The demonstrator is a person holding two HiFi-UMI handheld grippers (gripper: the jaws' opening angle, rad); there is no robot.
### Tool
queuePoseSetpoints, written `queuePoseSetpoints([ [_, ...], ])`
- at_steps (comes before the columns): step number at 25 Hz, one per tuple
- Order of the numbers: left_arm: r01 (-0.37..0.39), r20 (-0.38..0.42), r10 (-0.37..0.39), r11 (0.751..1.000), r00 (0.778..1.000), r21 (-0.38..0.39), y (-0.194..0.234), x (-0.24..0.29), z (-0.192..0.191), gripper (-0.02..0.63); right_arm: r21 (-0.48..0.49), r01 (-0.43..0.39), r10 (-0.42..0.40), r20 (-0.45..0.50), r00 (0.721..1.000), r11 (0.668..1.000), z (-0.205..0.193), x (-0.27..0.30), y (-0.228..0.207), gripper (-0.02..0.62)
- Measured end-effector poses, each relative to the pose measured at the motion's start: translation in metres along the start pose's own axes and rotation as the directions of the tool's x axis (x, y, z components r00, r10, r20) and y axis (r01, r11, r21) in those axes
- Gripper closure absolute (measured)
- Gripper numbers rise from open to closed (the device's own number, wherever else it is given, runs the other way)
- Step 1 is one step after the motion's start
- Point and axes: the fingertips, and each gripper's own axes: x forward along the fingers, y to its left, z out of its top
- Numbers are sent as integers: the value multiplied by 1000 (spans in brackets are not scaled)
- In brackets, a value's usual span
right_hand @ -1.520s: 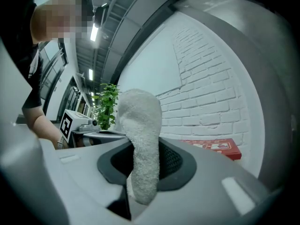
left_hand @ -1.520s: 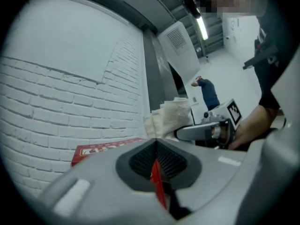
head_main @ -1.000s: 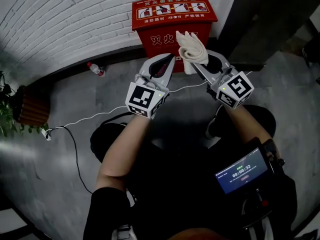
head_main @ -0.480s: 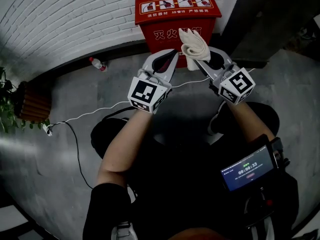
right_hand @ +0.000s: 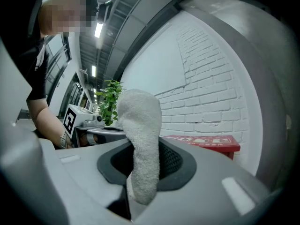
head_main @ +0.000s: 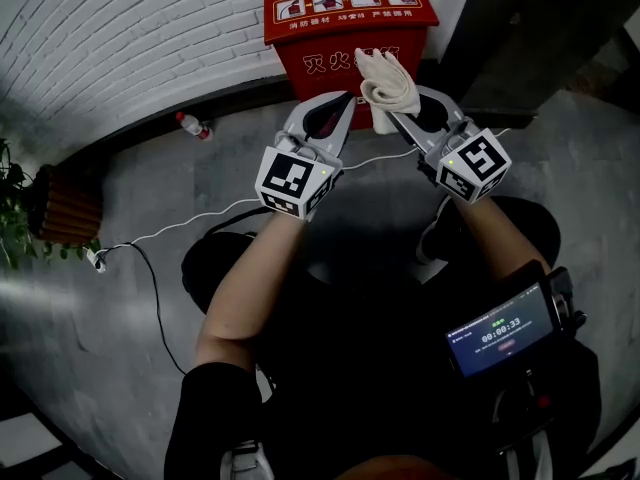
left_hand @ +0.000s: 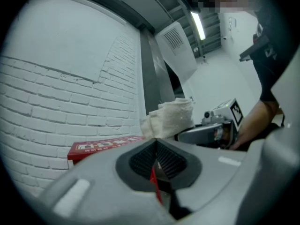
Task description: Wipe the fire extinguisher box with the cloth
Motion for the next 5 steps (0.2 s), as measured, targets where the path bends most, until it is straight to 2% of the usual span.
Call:
queuePoseSetpoints([
  [5,-1,3,1,1000,1000,0,-1,0,3,603,5,1,-1,3,1000,1000,3,-2,-2,497],
])
